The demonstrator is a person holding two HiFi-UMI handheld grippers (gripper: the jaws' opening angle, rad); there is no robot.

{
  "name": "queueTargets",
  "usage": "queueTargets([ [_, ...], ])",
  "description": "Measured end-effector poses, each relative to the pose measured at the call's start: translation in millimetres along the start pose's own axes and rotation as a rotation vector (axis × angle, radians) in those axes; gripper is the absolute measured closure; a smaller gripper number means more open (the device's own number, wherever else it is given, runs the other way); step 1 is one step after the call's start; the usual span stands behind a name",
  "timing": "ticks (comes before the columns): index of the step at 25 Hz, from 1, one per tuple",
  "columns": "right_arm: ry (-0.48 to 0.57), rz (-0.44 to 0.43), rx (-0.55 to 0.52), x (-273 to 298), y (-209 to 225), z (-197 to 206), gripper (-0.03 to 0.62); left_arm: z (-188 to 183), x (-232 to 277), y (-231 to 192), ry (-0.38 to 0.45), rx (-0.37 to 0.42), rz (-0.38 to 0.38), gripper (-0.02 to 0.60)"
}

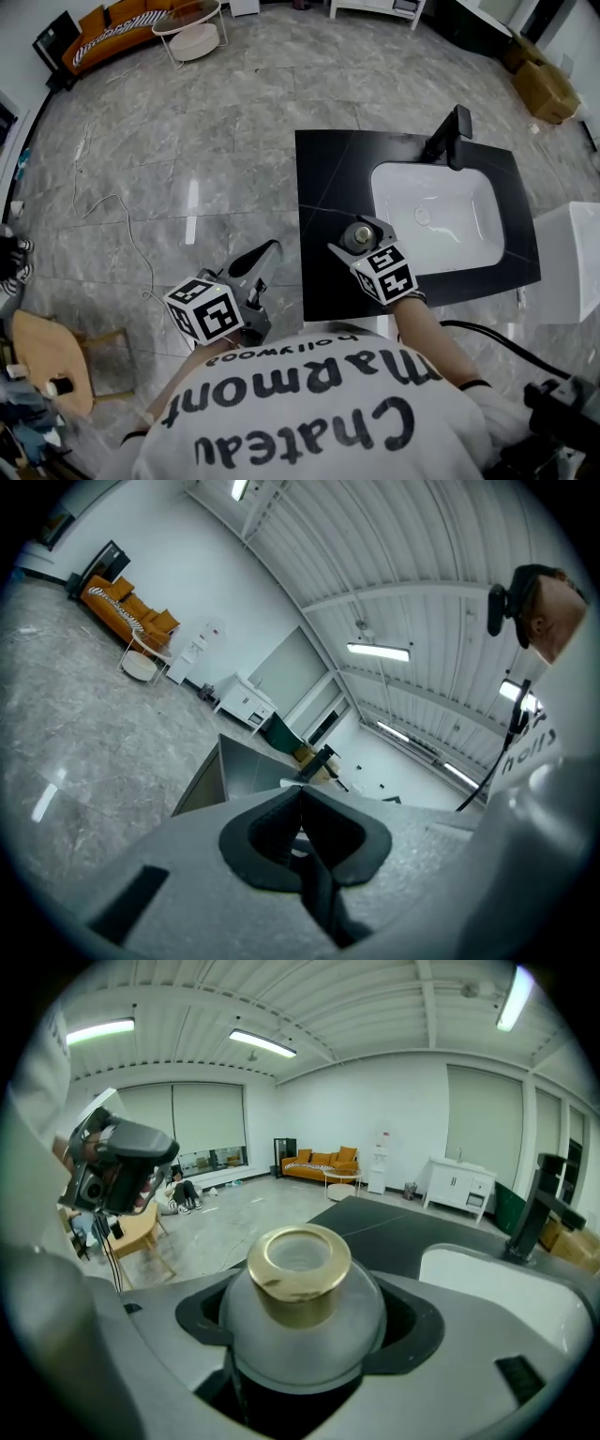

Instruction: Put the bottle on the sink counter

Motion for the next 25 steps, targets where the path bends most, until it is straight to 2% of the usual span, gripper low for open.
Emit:
queueTargets([
  [4,-0.066,-0.012,0.149,-2,2,12,0.247,11,-18,-5,-0.041,-0.024,-0.016,0.565],
  [8,-0.099,0.011,0.171,-16,-5,23,0.247,20,-42,-4,-0.046,-0.002,-0.02,0.565],
  [13,-0.109,0.041,0.318,-50,-23,43,0.249,33,-62,-1,-0.071,-0.032,0.008,0.566],
  [16,-0.113,0.075,0.42,-72,-41,56,0.249,35,-73,10,-0.082,-0.012,0.042,0.566],
  [20,-0.047,0.135,0.528,-102,-67,63,0.249,42,-94,27,-0.095,0.023,0.09,0.566],
  [25,0.119,0.169,0.669,-141,-105,61,0.249,59,-123,40,-0.122,0.05,0.124,0.566],
])
Point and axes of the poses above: the fingertips, and each gripper's own axes: x forward along the fingers, y to its right, z out of its underside, the point moved 5 cm from there along -x, backward along the fingers, and after that the axes turned 4 degrees about -x, right-handed, at the moved point
